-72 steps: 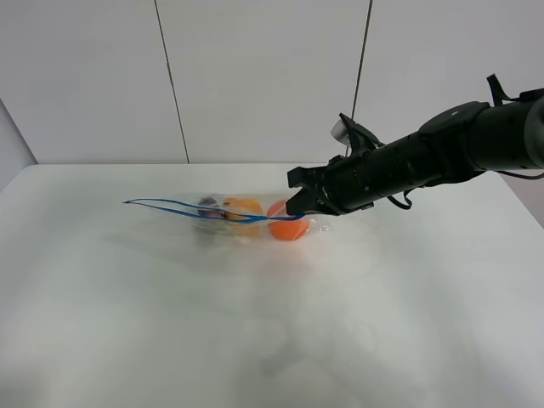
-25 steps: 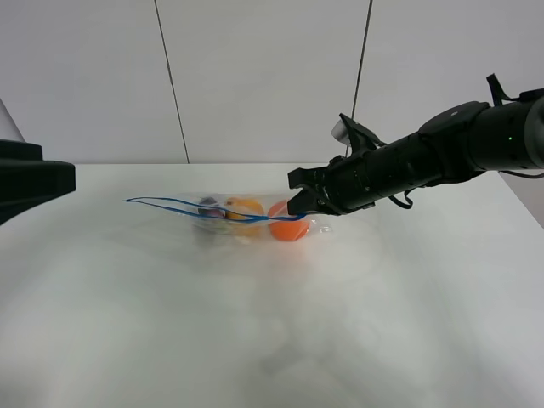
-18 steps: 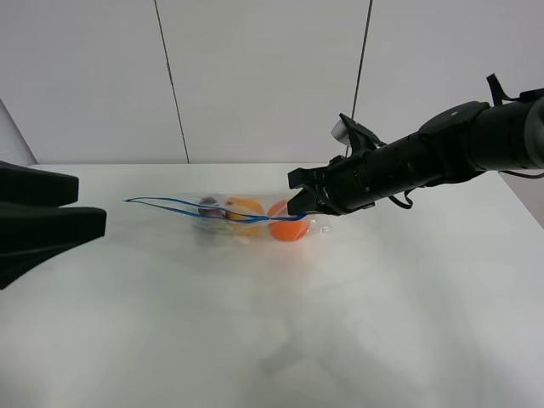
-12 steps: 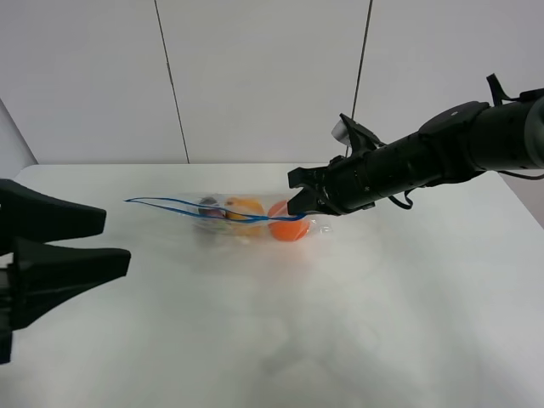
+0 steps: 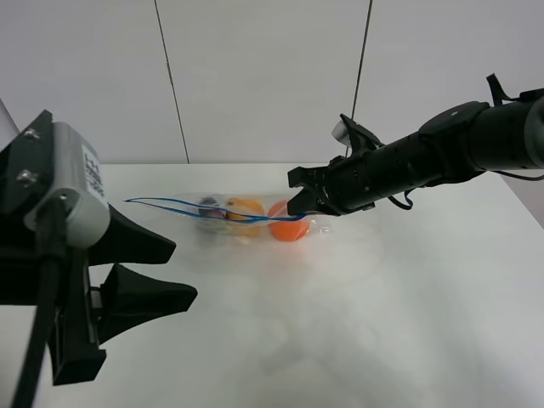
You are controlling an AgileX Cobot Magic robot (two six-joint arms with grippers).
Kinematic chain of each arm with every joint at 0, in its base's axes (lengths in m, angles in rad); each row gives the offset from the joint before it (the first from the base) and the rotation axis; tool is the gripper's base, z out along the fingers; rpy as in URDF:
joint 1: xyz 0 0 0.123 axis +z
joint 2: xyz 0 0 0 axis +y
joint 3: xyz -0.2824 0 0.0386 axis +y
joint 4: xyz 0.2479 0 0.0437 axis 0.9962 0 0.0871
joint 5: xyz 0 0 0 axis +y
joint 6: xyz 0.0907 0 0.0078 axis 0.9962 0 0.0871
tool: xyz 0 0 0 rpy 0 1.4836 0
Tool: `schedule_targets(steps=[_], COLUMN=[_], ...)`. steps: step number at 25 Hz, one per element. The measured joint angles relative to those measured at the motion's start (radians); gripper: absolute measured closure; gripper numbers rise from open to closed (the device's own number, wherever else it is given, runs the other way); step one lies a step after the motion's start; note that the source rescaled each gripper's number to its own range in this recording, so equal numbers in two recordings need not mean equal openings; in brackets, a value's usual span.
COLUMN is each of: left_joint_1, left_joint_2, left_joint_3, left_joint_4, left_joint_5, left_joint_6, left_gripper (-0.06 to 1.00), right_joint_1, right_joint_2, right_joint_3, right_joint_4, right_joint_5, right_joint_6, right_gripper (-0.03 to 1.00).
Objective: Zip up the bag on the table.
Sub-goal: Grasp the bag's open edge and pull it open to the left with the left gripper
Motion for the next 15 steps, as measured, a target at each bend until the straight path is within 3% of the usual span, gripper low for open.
schedule_targets(steps=[10, 15], left_joint_1=[0.0, 0.0], left_joint_2=[0.125, 0.201], left_joint_3=[-0.001, -0.004], left_joint_4=[0.012, 0.069], left_joint_5=[-0.039, -0.049], left_joint_6=[0.072, 0.075], left_gripper=[0.11, 0.11], right_joint_1=[0.0, 0.0], right_joint_2=[0.0, 0.0], right_joint_3=[0.0, 0.0], right_joint_4=[-0.01, -0.017], right_joint_5=[0.0, 0.0], right_joint_6=[0.001, 0.001], right_gripper=[0.97, 0.97])
